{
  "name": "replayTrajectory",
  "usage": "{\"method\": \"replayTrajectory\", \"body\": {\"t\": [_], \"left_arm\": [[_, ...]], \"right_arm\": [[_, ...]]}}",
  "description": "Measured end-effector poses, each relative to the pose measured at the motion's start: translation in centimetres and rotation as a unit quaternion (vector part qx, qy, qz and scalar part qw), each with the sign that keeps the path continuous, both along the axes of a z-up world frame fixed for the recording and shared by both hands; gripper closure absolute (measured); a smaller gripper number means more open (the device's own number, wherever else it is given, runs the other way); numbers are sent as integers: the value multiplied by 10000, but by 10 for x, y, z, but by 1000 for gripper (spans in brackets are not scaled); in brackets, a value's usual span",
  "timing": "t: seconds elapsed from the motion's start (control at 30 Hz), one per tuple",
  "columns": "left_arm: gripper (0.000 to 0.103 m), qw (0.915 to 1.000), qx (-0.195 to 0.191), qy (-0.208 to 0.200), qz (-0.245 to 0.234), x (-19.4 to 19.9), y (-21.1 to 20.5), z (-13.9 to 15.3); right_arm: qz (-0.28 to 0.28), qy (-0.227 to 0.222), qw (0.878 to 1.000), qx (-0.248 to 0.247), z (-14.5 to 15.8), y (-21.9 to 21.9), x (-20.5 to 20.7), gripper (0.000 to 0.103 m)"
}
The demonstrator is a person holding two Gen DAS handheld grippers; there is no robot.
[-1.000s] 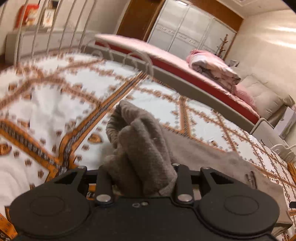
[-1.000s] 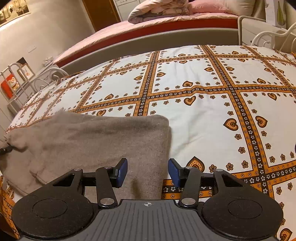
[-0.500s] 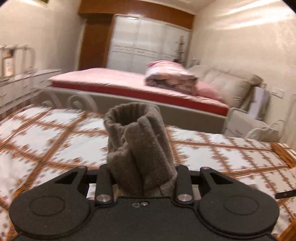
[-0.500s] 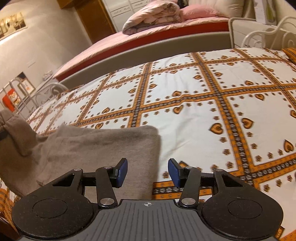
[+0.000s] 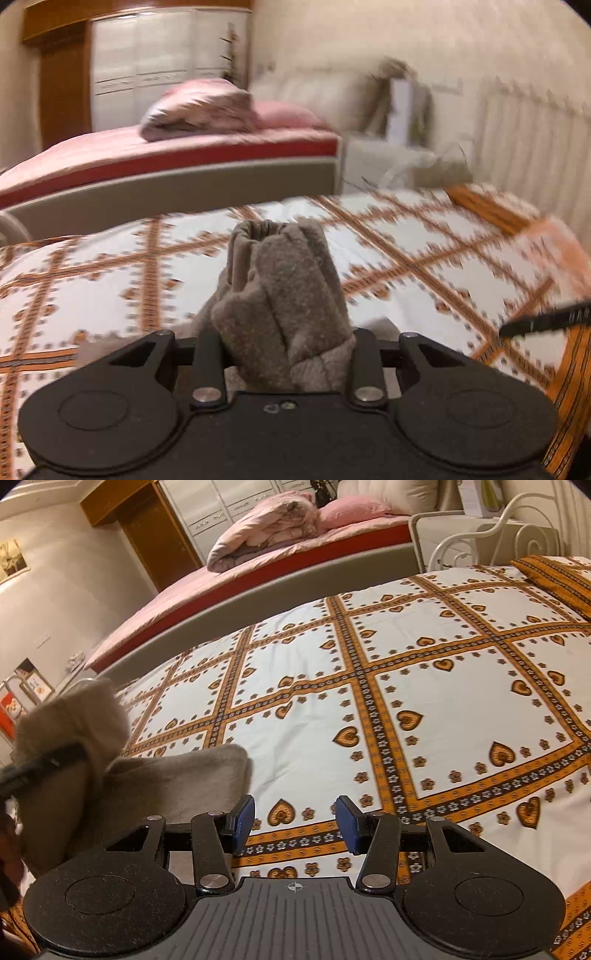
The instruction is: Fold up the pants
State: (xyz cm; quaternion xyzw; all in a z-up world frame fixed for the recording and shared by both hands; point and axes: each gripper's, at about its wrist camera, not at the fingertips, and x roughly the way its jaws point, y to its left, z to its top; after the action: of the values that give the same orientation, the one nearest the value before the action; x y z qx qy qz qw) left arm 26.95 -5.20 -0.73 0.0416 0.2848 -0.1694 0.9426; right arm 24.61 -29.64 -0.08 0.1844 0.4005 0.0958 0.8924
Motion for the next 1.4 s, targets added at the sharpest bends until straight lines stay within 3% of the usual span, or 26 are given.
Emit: {"method": "replayTrajectory", "body": {"t": [0.1,0.17,0.2,0.23,0.33,0.47,0.57,0.67,0.77,1.07,1.33,1.37,1.4], "left_arm": [[74,9982,314,424,-285,3,-31,-23],[61,9964,632,394,-404,0,-46,-35],[48,9954,667,462,-513,-1,-49,-38],[35,9955,552,476,-598,-4,-49,-38],[15,9942,-314,463,-923,-10,-38,-24],[14,9952,-707,334,-590,-20,-4,-8],[14,9962,-815,290,-92,-23,32,1],[14,9943,-883,374,474,-25,82,7],[14,9897,-912,510,979,-27,127,10],[14,9799,-778,768,1669,-59,211,11],[14,9800,-713,837,1659,-63,222,10],[14,9805,-678,860,1634,-62,220,9],[14,9809,-647,885,1609,-62,218,7]], "right_arm": [[-46,42,10000,30,0,-7,0,54],[-79,61,9999,45,0,-9,0,54],[-101,62,9999,54,0,-11,1,54],[-121,60,9999,66,0,-12,1,54],[-151,22,9998,114,2,-13,1,54],[-123,-54,9996,251,6,-9,1,54],[136,-127,9944,1040,7,-4,1,54],[529,151,9772,2051,-2,5,7,54],[812,467,9632,2519,-12,19,15,54],[1022,1073,9529,2647,-33,59,31,54],[770,1120,9544,2658,-52,88,53,54],[826,1111,9565,2568,-50,94,55,58],[876,1014,9622,2372,-46,99,56,84]]}}
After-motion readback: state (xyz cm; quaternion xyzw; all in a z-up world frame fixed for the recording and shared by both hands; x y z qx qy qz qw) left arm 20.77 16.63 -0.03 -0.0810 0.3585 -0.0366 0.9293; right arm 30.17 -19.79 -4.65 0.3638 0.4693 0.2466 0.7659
